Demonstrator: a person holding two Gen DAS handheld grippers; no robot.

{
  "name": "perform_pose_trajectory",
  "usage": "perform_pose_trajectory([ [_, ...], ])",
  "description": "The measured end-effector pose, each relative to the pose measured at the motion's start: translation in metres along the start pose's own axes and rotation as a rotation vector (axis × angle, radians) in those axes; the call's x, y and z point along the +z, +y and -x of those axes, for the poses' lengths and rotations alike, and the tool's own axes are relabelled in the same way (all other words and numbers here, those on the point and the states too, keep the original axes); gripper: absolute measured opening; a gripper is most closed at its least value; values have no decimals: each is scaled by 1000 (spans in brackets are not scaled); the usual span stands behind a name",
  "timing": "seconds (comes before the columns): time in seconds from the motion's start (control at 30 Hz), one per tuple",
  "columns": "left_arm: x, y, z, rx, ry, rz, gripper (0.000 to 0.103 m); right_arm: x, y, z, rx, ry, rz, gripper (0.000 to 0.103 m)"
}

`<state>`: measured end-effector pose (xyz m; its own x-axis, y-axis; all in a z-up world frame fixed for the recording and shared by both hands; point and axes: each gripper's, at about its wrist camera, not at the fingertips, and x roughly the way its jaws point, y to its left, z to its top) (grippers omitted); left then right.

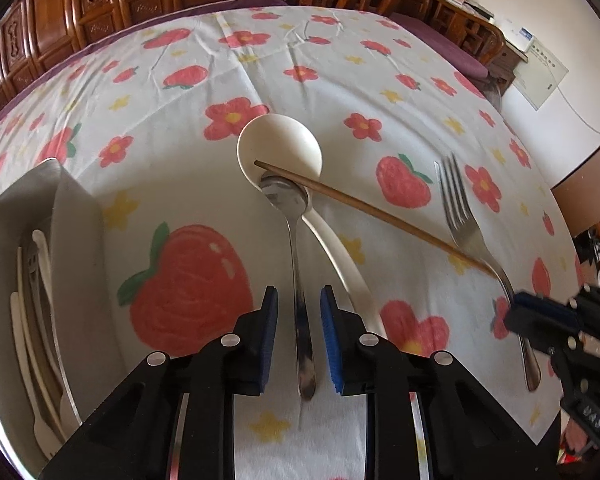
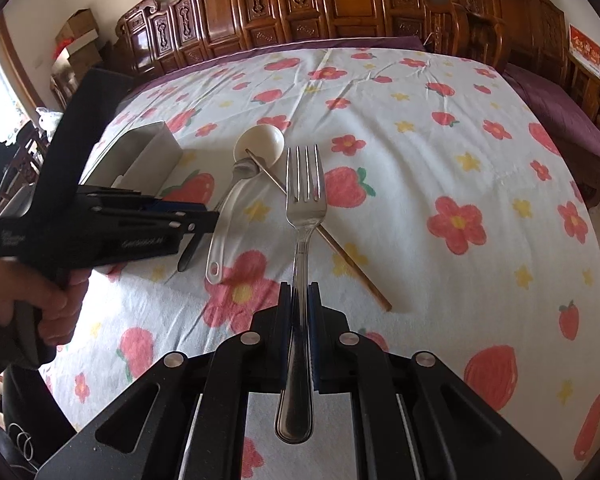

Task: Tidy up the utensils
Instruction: 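Grasp the steel spoon by its handle with the left tool while the right tool holds the fork, then lower the steel spoon into the grey tray and open the left tool while the right tool carries the fork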

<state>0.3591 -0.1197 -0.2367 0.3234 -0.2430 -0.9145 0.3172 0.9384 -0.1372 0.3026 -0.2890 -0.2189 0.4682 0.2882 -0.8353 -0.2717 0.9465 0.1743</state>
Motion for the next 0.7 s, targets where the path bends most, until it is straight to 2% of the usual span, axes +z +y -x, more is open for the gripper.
perform_pose_trajectory([
  [0.07, 4, 1, -3, 1, -6, 10, 19, -2, -1, 0, 2, 0, -2, 10],
  [0.23, 10, 0, -6, 7, -5, 17, 4, -6, -1, 1, 5, 2, -3, 10],
  [0.7, 0, 2, 36, 56, -89, 1, 3, -7, 7, 4, -2, 1, -16, 10],
])
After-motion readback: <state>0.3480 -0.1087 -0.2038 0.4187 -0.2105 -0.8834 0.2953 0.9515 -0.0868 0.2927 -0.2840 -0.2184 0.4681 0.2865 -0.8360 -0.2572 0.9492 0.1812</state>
